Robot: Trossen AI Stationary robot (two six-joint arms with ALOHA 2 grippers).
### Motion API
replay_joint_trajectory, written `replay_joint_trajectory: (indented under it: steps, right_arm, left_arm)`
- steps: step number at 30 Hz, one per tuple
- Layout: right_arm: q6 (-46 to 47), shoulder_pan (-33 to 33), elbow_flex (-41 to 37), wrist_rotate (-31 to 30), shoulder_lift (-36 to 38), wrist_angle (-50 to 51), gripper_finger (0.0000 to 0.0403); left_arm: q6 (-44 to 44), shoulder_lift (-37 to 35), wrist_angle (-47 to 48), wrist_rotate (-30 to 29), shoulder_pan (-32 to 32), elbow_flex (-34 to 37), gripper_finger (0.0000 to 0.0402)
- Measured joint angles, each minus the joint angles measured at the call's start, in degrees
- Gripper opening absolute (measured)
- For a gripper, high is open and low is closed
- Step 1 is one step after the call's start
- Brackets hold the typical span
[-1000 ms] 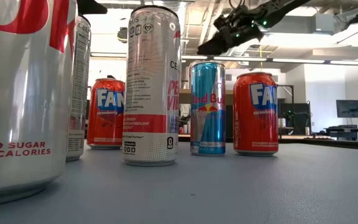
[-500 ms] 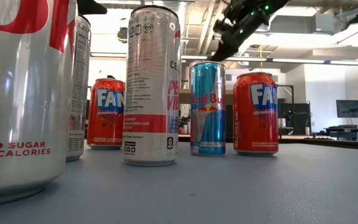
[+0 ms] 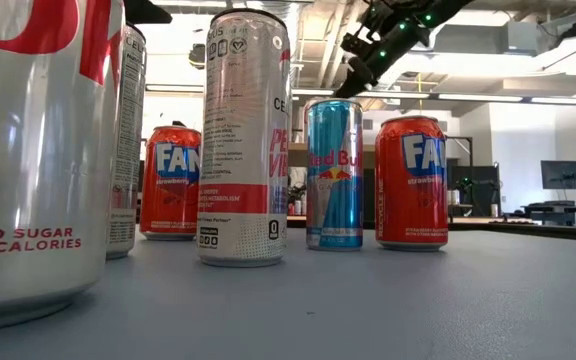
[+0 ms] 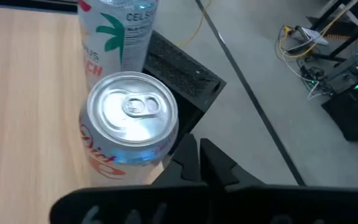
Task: Place canned beverage on shelf
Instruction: Put the right silver soda can on the shelf
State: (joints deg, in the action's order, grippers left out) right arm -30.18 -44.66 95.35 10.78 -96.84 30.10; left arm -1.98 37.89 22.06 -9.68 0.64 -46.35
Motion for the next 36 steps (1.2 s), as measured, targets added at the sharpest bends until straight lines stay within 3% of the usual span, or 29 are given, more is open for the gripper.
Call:
replay_joint_trajectory:
  steps: [14, 28, 36]
  right_arm:
    - [-0.3, -0.4, 0.0, 0.9, -4.7, -1.0, 0.0]
    - [-2.7, -0.4, 0.0, 2.8, -4.8, -5.9, 0.0]
    - [-2.4, -1.2, 1.0, -0.8, -3.4, -5.9, 0.0]
  left_arm:
    - [-0.2, 0.0, 0.0, 0.0, 0.0, 0.0, 0.0233]
    - [0.3, 0.0, 0.0, -1.2, 0.0, 0.0, 0.0233]
    - [0.3, 0.0, 0.1, -1.2, 0.0, 0.0, 0.0233]
